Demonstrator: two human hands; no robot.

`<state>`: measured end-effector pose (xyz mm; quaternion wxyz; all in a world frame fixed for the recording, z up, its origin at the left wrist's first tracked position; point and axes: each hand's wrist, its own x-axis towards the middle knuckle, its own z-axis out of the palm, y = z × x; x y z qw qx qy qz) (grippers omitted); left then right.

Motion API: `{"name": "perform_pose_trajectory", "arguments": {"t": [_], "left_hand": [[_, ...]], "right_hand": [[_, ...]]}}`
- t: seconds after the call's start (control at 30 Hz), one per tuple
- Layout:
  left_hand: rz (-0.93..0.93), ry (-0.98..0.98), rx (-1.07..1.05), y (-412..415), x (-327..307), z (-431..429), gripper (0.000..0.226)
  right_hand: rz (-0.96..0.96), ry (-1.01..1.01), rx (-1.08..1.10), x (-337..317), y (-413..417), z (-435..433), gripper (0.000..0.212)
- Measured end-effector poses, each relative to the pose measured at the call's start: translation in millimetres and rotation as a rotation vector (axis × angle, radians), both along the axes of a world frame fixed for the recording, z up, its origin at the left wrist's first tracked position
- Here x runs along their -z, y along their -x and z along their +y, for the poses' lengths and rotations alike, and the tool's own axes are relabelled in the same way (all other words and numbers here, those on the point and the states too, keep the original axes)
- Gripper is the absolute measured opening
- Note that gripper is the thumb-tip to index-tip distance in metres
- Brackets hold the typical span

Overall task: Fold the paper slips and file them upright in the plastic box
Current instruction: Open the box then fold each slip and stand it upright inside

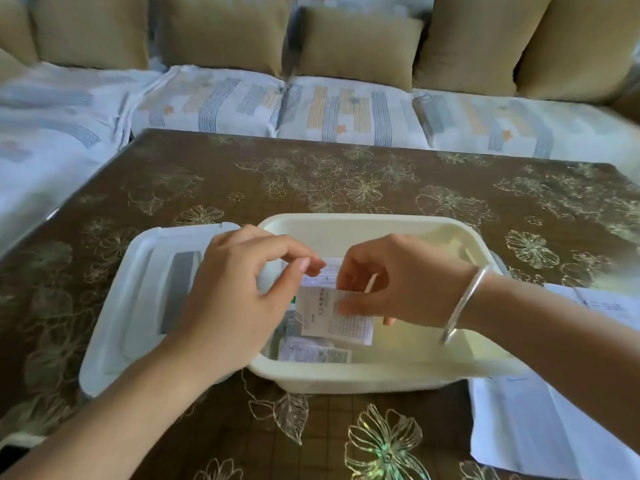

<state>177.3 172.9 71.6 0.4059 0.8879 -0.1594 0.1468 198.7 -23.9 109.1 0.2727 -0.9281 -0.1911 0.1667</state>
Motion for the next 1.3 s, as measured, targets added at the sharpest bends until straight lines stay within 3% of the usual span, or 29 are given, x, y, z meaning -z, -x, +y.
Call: {"name": "perform_pose_trajectory", "arguments": {"t": [0.17, 0.4, 0.6, 1.0, 1.3], "left_hand": [[0.019, -0.040, -0.016, -2, 1, 1, 0.022], [0.013, -0.022, 0.003, -1, 1, 2, 0.022], [0.012, -0.014, 0.004, -1, 1, 1, 0.023], [0.004, -0.061, -0.017, -1, 1, 1, 0.028], [-0.075, -0.052, 0.013, 2, -16, -7, 0.020]], "right_hand": [[0.110, 0.102, -0.134, -3, -1, 15, 0.017], [-0.033, 0.410, -0.251, 14, 4, 35, 0.024], [0.033, 0.495, -0.273, 23, 4, 43, 0.028], [0.022, 0.441, -0.241, 25, 1, 41, 0.033], [-0.112, 0.122, 0.049, 5, 1, 15, 0.024]]}}
